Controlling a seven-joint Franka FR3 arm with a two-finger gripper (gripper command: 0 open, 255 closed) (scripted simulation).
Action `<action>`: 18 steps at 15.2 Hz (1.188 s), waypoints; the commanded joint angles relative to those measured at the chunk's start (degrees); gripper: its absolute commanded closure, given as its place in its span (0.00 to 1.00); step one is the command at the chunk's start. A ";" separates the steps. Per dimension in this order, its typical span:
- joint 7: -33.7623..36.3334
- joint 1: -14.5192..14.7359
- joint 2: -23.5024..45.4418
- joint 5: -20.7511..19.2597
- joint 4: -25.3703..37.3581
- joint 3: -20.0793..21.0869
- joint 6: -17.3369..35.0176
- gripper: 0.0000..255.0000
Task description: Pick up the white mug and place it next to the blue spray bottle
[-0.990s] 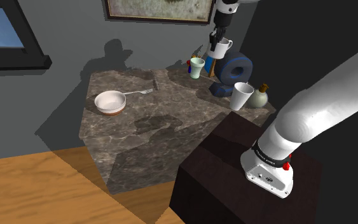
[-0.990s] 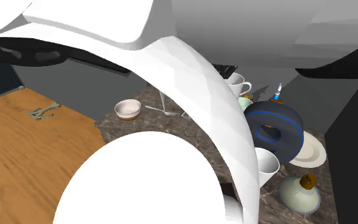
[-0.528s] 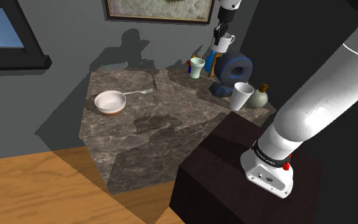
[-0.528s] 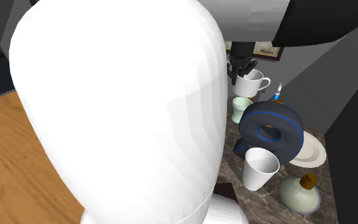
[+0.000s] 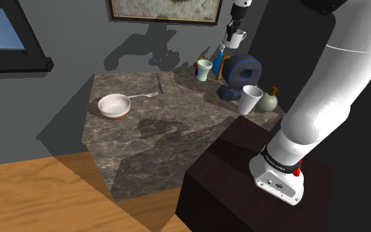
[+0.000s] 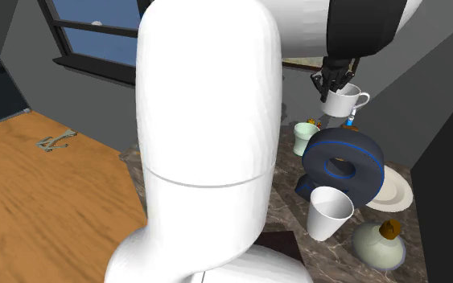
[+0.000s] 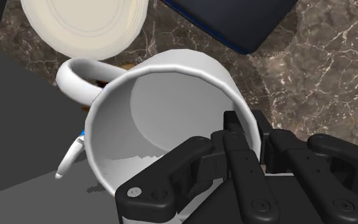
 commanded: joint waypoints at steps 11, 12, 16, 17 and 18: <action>-7.20 -7.61 16.91 6.99 19.48 -0.07 -3.81 1.00; -7.25 -7.55 16.98 7.04 18.80 -0.04 -3.07 1.00; -7.50 -7.38 17.38 7.30 16.30 0.12 -0.22 1.00; -7.57 -7.35 17.51 7.38 15.73 0.16 0.47 1.00; -7.63 -7.32 17.66 7.46 15.17 0.21 1.16 1.00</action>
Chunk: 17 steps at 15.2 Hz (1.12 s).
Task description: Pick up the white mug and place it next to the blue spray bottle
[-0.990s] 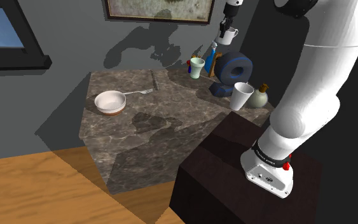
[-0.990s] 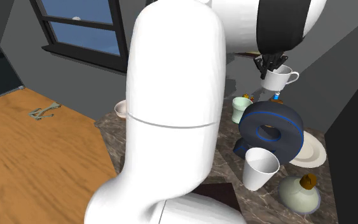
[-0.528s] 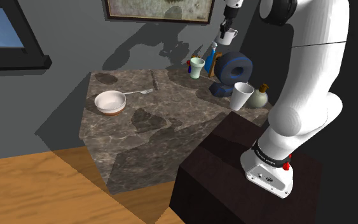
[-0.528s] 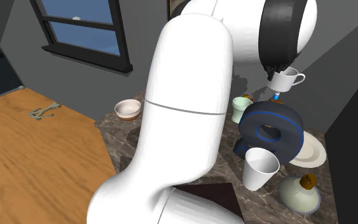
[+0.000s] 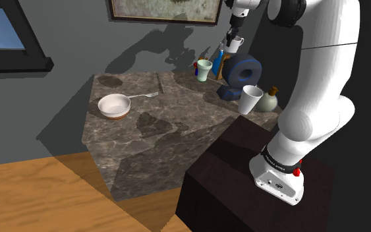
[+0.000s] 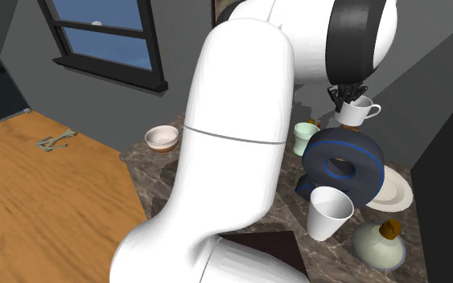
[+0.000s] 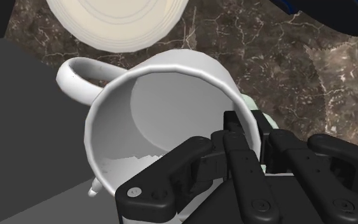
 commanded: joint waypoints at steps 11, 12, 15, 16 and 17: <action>-0.93 -0.01 2.63 1.35 -5.36 0.78 7.84 1.00; -1.02 -0.03 2.91 1.48 -5.71 0.86 8.46 1.00; -1.30 -0.13 3.82 1.91 -6.67 1.13 10.27 1.00; -1.40 -0.17 4.14 2.06 -6.95 1.22 10.86 1.00; -1.50 -0.22 4.47 2.22 -7.23 1.32 11.45 1.00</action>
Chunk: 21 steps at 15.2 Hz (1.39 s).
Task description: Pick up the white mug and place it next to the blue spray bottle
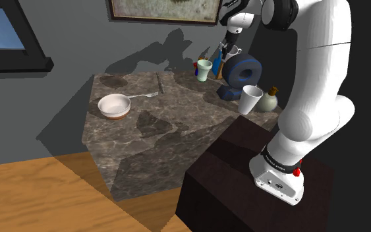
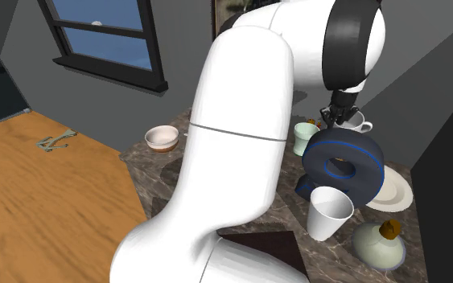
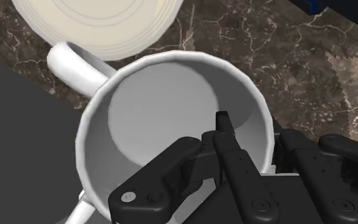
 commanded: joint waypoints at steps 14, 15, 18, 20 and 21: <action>-1.36 -1.64 6.26 2.06 -2.64 2.41 8.27 1.00; -1.46 -1.73 6.72 2.22 -2.70 2.55 8.78 1.00; -1.76 -2.00 8.13 2.72 -2.79 2.97 10.27 1.00; -1.95 -2.19 9.11 3.05 -2.78 3.26 11.23 1.00; -2.05 -2.29 9.61 3.22 -2.76 3.41 11.70 1.00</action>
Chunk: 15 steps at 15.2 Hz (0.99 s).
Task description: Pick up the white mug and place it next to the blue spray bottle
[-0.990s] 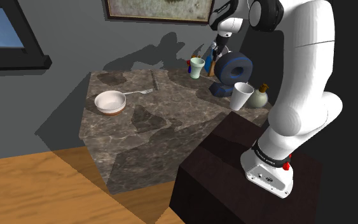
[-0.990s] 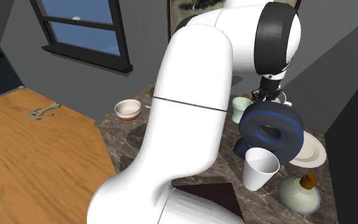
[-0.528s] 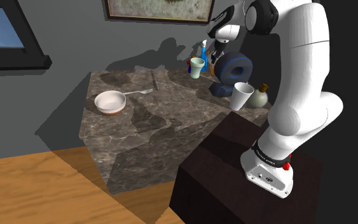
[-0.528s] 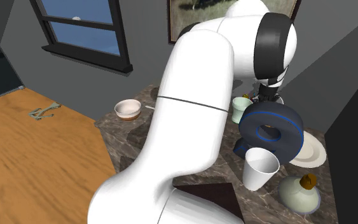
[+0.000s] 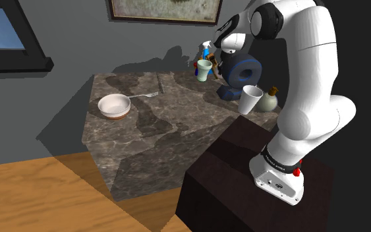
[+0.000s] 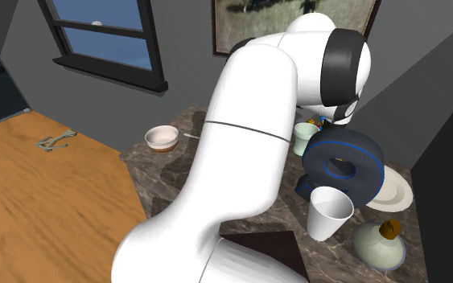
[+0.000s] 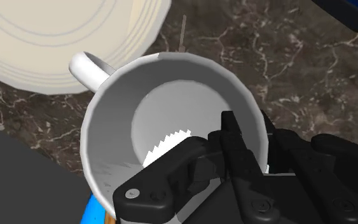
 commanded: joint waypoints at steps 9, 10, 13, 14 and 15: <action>-0.77 -0.98 4.78 1.39 1.03 1.36 3.75 1.00; -0.77 -0.98 4.77 1.39 1.03 1.36 3.76 1.00; -0.77 -0.98 4.78 1.40 1.04 1.35 3.75 1.00; -0.77 -0.97 4.78 1.40 1.04 1.35 3.75 1.00; -0.78 -0.97 4.78 1.40 1.04 1.35 3.75 1.00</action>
